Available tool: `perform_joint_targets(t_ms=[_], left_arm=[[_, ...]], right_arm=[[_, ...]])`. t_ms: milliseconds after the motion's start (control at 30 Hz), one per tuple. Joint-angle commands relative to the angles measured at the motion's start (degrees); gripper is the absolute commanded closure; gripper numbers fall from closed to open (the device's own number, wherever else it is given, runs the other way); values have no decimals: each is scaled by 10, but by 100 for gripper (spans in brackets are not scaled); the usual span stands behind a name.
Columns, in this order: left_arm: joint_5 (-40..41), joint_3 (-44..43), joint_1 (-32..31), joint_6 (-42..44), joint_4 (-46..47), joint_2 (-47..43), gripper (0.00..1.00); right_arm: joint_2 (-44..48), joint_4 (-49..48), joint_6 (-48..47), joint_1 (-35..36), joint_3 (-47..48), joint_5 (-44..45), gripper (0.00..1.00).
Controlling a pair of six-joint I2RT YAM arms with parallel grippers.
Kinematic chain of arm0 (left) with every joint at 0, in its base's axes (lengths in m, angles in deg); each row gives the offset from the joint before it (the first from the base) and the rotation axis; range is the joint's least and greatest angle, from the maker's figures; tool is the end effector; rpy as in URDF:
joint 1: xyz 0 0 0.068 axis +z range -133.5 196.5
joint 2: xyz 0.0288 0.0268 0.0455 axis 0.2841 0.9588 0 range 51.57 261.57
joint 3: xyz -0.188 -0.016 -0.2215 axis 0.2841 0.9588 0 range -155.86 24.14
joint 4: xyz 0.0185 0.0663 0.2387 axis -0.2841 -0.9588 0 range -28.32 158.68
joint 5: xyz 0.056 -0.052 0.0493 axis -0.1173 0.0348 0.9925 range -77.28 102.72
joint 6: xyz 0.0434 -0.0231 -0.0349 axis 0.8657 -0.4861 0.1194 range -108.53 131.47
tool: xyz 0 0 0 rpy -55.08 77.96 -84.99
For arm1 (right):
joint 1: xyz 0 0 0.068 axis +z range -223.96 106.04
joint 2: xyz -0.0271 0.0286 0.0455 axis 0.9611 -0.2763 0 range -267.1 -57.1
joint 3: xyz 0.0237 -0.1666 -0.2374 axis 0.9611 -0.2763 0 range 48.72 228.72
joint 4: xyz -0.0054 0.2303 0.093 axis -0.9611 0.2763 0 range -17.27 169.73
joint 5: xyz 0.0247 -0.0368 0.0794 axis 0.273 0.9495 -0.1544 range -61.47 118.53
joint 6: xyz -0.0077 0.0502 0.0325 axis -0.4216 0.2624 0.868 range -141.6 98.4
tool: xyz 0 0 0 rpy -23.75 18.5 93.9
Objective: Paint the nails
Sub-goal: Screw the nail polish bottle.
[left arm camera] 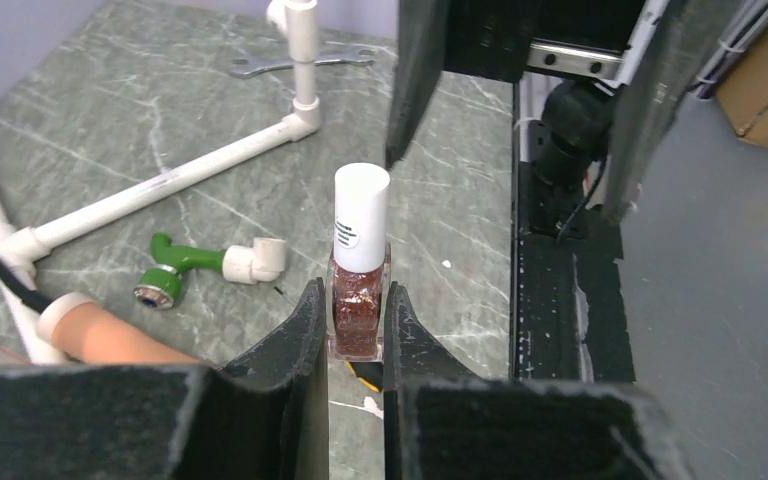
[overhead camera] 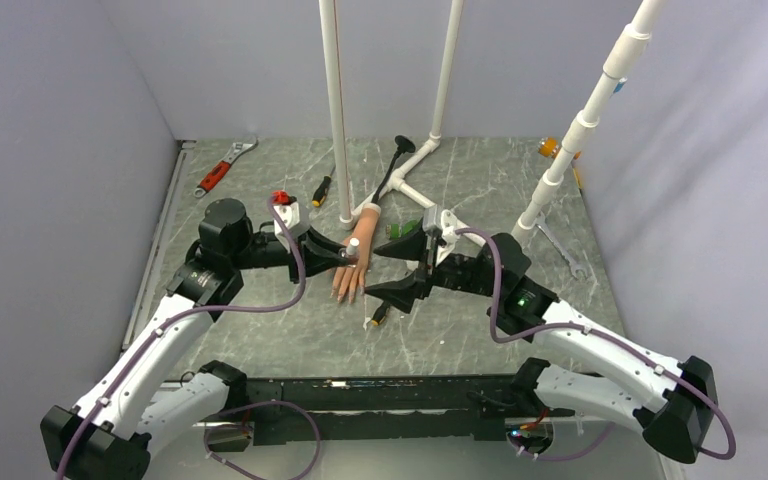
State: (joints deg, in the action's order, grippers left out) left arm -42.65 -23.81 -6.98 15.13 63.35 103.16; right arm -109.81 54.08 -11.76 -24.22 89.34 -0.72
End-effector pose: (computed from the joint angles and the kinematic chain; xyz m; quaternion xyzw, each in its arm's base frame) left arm 0.1476 -0.1042 0.3647 0.4513 0.5836 -0.4470 0.5059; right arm 0.1122 0.1663 0.3615 -0.3969 0.5409 0.5047 0.5433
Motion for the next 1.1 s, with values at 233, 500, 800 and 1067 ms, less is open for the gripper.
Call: perform_joint_targets(t_ms=[233, 500, 800, 1067], left_arm=[[-82, -37, -13, 16, 7, 7, 100], [-77, -40, -16, 21, -1, 8, 100], [-70, -42, -18, 24, -7, 11, 100], [-68, -41, -18, 23, -7, 8, 100]], right_arm=[[-40, -57, -17, -35, 61, -77, 24], [-70, -69, -11, -44, 86, -94, 34], [-101, -64, -7, -43, 111, -99, 50], [-113, -50, -11, -43, 118, -102, 57]])
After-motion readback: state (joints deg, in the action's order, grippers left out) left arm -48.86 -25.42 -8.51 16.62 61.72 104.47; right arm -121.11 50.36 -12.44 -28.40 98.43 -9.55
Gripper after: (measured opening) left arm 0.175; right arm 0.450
